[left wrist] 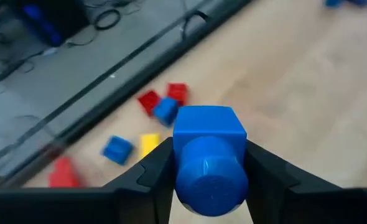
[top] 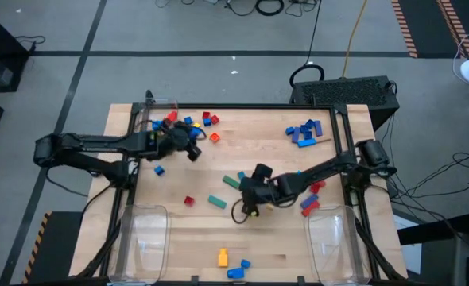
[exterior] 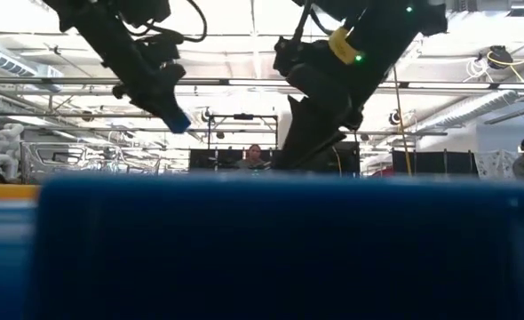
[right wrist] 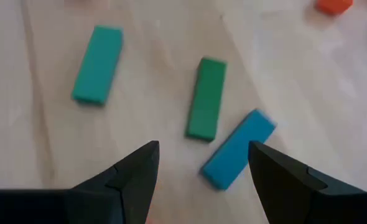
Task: Sort blocks by size
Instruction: Put the blue one stud game piece into the top left transparent bin
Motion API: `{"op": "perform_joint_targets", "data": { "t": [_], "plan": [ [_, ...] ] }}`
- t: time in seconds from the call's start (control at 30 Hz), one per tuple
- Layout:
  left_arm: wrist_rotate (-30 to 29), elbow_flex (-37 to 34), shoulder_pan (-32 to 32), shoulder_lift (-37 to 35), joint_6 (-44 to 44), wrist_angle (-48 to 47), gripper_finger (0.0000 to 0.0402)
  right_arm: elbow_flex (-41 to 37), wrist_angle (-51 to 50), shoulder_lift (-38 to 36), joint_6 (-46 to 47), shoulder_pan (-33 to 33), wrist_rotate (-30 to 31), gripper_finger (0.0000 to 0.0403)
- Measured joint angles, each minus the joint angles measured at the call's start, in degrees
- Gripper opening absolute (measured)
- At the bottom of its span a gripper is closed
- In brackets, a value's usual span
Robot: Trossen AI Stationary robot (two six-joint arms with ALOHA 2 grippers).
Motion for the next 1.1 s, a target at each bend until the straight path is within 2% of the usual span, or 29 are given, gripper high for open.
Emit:
{"op": "perform_joint_targets", "data": {
  "t": [0.23, 0.37, 0.67, 0.83, 0.97, 1.1],
  "plan": [
    [0.64, -3.46, 9.17, -8.65, 0.02, -6.04, 0.0152, -1.81, 5.23, -2.13, -4.83, -3.11, -0.37, 0.0231],
    [1.60, -7.12, 13.40, -11.79, -0.92, -6.97, 0.0152, -1.91, 8.31, -1.95, -7.85, -5.43, -6.43, 0.0231],
    [4.59, -11.34, 21.45, -13.74, -4.47, -7.52, 0.0152, -1.92, 11.27, -2.00, -11.02, -9.93, -16.97, 0.0231],
    [5.84, -12.61, 25.18, -13.71, -4.75, -7.86, 0.0153, -1.92, 12.79, -2.00, -11.41, -10.10, -18.03, 0.0231],
    [7.19, -12.99, 27.33, -13.71, -5.99, -8.29, 0.0169, -1.92, 13.19, -2.00, -11.71, -10.15, -18.10, 0.0231],
    [10.22, -13.00, 28.26, -13.71, -5.99, -8.30, 0.0210, -1.89, 13.75, -2.00, -11.81, -10.87, -19.63, 0.0231]
  ]
}}
